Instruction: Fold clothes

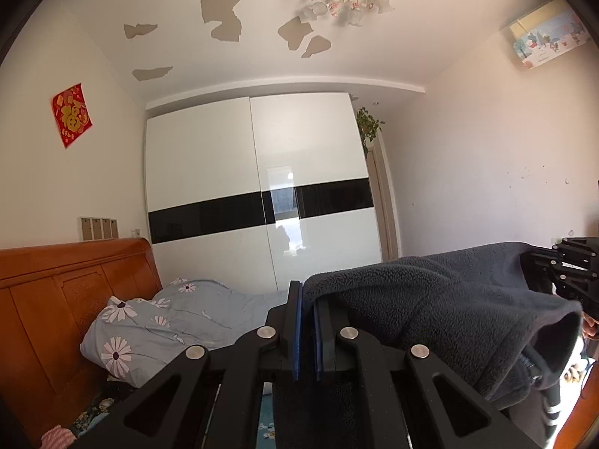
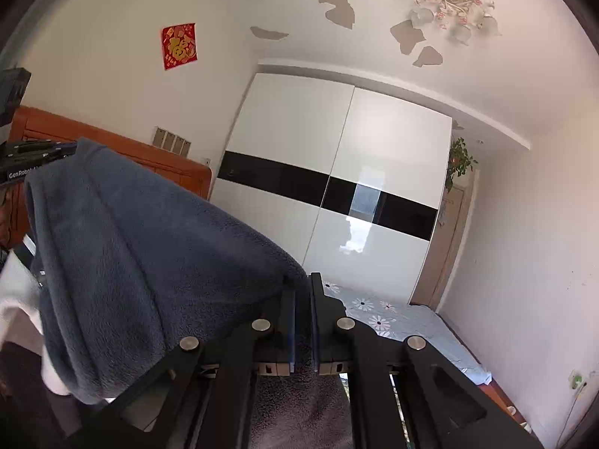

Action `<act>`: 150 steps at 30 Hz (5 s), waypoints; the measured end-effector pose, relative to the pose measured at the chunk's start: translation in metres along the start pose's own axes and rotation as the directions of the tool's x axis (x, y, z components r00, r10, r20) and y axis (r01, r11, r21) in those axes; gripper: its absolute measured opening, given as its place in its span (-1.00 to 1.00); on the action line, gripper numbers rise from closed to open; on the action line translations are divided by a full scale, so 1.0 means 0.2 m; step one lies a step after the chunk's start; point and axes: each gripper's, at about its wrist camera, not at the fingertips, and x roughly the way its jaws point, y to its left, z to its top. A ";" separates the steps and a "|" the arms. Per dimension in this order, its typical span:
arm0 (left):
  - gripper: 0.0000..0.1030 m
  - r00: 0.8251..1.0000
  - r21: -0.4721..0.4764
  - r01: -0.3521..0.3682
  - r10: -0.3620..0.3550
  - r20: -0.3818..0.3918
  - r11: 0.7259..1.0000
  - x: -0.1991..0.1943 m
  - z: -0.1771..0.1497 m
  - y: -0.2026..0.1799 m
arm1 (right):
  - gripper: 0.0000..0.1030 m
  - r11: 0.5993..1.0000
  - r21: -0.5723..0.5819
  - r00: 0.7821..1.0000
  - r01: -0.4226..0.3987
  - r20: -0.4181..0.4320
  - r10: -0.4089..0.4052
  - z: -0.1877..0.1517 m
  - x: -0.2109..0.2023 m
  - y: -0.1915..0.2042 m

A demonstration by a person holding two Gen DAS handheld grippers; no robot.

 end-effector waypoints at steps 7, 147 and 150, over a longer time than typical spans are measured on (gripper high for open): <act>-0.89 0.959 -0.067 -0.032 0.012 -0.284 0.997 0.65 -0.56 0.05 | -0.88 0.995 0.045 0.970 -0.089 -0.222 0.097 -0.40 0.54 0.05; 0.72 0.701 -0.453 -0.547 0.088 -0.708 0.704 0.18 -2.14 0.29 | 0.20 0.874 0.407 0.782 0.264 -0.621 0.053 -1.51 1.22 -0.93; 0.72 0.695 -0.460 -0.552 0.078 -0.715 0.695 0.16 -2.16 0.30 | 0.42 0.926 0.328 0.797 0.189 -0.602 0.050 -1.45 1.15 -0.83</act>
